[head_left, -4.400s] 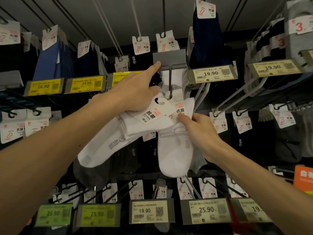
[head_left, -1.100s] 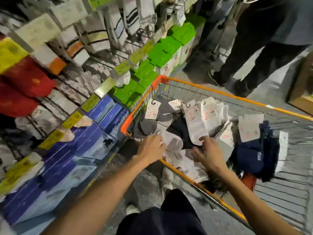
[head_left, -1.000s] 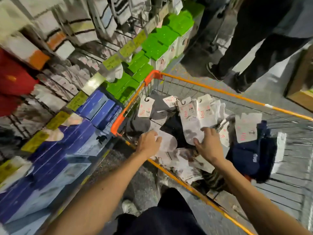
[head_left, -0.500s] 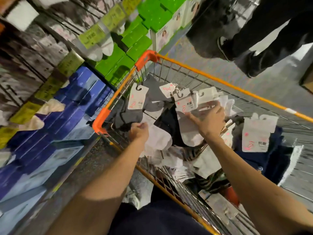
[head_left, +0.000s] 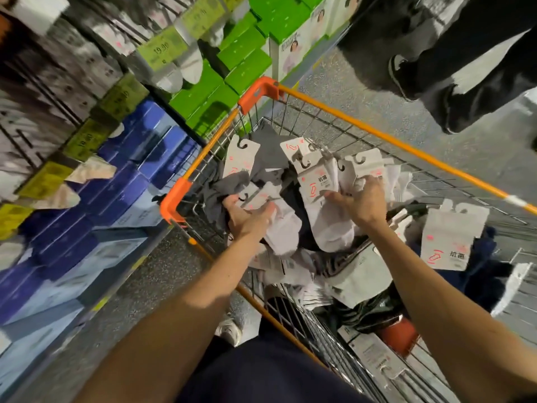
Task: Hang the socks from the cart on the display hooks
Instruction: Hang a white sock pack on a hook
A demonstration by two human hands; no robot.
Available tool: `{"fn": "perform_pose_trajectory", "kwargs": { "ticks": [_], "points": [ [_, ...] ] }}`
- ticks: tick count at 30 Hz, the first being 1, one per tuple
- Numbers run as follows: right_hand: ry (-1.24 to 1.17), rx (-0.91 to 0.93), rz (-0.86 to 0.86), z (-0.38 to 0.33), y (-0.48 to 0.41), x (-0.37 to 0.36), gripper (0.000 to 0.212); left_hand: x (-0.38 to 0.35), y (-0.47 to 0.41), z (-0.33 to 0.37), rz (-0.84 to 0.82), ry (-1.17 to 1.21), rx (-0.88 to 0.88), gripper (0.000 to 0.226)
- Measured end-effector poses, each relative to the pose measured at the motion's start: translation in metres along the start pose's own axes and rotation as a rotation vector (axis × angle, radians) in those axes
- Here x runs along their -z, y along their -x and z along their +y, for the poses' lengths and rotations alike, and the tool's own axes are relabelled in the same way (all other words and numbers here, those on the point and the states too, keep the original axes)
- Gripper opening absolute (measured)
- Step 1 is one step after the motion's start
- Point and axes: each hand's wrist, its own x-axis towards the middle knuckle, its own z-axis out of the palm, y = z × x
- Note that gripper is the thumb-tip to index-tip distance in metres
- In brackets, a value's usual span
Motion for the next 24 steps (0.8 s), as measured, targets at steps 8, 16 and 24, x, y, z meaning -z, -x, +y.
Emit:
{"fn": "perform_pose_trajectory", "kwargs": {
  "ticks": [8,16,24],
  "points": [
    [-0.147,0.085,-0.225,0.000,0.003,0.012,0.059,0.029,0.019,0.014,-0.333,-0.006,-0.342,0.070],
    [-0.632,0.257,-0.339,-0.048,0.050,0.050,0.021,0.064,0.036,0.052,-0.459,0.357,-0.026,0.037],
    [-0.751,0.328,-0.538,-0.106,0.142,0.054,0.016,0.139,0.076,0.070,-0.413,0.451,-0.095,0.043]
  ]
}}
